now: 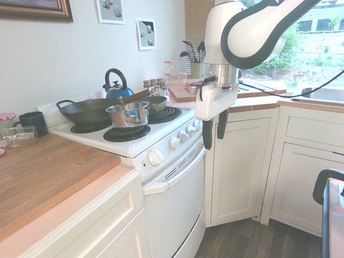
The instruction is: Open the oven
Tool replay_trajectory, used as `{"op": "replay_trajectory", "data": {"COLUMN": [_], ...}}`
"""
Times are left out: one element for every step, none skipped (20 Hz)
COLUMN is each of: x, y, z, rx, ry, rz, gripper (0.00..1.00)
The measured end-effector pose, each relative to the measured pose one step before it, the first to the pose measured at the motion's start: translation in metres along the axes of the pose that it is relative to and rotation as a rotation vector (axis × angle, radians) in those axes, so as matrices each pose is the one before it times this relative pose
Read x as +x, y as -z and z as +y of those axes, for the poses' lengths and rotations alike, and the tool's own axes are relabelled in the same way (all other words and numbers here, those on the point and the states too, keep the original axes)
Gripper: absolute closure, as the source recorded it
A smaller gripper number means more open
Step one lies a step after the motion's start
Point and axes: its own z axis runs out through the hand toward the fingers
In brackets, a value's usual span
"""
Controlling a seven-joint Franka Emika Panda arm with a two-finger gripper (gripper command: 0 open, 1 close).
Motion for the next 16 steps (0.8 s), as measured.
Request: {"op": "replay_trajectory", "data": {"x": [0.00003,0.00024,0.00054,0.00138,0.00298,0.00406,0.00451,0.00375,0.00329,0.00382,0.00523,0.00689,0.00766,0.0093,0.00917,0.00793], "y": [-0.00041,-0.00037,-0.00157,-0.0038,-0.0055,-0.00625,-0.00734,-0.00848,-0.00885,-0.00784,-0.00652,-0.00484,-0.00366,-0.00263,-0.00275,-0.00382], "z": [0.00002,0.0002,0.0004,0.00054,0.00019,-0.00058,-0.00163,-0.0023,-0.00248,-0.00309,-0.00436,-0.00464,-0.00469,-0.00617,-0.00693,-0.00723], "rx": [-0.00061,-0.00052,-0.0024,-0.00374,-0.00068,0.00093,0.00246,0.00226,-0.00057,0.00138,0.00559,0.01158,0.0149,0.01569,0.015,0.01043], "ry": [-0.00008,-0.00077,-0.00159,-0.00508,-0.01604,-0.021,-0.02238,-0.01899,-0.01455,-0.00868,-0.00294,-0.00238,-0.00168,0.00581,0.0122,0.02333], "rz": [-0.00067,-0.00085,-0.00299,-0.00484,-0.00108,0.00931,0.01819,0.01428,0.00673,0.00803,0.01103,0.00888,0.00878,0.00881,0.00819,0.00092], "gripper": [0.0,0.0,0.0,0.0,0.0,0.0,0.0,0.0,0.0,0.0,0.0,0.0,0.0,0.0,0.0,0.0]}}
